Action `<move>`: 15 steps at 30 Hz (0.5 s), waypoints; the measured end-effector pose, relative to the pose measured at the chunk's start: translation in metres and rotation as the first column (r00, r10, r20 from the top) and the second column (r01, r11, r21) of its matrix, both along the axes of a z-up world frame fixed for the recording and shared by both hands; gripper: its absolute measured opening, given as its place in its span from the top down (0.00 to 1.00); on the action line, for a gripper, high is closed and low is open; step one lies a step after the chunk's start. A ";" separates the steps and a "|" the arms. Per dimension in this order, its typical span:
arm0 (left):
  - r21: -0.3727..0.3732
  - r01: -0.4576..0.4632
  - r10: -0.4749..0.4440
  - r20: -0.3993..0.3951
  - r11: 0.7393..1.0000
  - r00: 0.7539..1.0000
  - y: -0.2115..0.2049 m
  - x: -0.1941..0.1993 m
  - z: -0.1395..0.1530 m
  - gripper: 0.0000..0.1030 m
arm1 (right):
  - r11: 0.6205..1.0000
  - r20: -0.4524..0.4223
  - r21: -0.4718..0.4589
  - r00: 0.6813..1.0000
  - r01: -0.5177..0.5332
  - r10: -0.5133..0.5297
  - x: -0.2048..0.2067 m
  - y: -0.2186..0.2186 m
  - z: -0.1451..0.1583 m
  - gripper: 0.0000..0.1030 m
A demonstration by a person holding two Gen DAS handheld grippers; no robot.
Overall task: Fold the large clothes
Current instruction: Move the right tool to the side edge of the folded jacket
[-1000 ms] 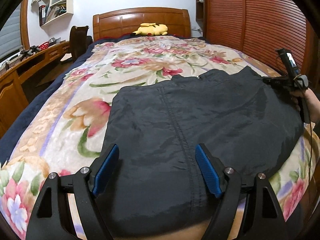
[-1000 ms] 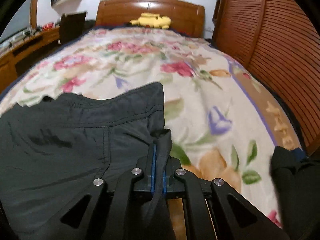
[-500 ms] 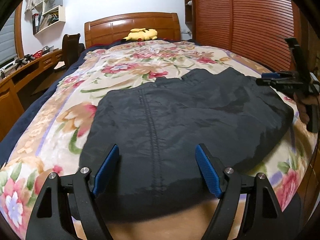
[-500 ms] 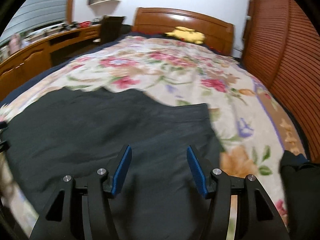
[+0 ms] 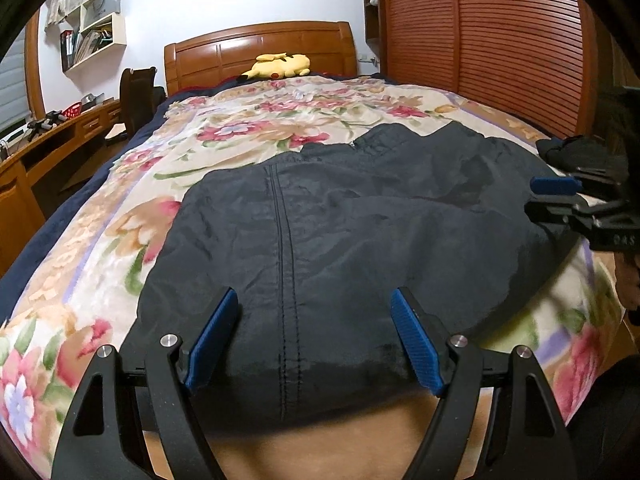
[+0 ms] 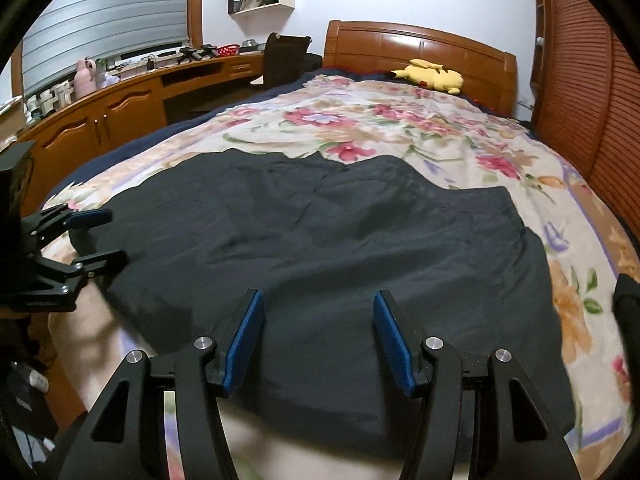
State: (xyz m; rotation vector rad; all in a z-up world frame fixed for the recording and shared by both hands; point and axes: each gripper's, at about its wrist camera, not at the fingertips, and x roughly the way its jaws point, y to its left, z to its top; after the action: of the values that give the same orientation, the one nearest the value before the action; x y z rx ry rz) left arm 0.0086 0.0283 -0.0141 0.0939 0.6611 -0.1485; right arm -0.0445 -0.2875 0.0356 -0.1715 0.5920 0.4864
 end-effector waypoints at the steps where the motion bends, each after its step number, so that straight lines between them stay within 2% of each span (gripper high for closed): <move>1: -0.001 -0.001 0.001 -0.004 1.000 1.000 0.000 0.000 -0.002 0.23 | 1.000 -0.003 0.003 1.000 -0.001 0.001 0.000 0.000 -0.001 0.42; 10: 0.010 -0.012 0.012 0.000 1.000 1.000 -0.008 -0.002 -0.007 0.22 | 0.999 -0.068 0.015 0.997 0.046 -0.045 0.015 -0.004 -0.027 0.43; 15: 0.042 -0.025 0.026 -0.025 0.999 0.999 -0.014 -0.001 -0.002 0.21 | 1.000 -0.040 0.008 0.999 0.029 -0.029 0.014 -0.005 -0.029 0.43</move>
State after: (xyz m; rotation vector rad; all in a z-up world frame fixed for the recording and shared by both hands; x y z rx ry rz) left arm 0.0081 0.0146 -0.0156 0.1232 0.6912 -0.1115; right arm -0.0310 -0.2925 0.0067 -0.1454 0.6307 0.4648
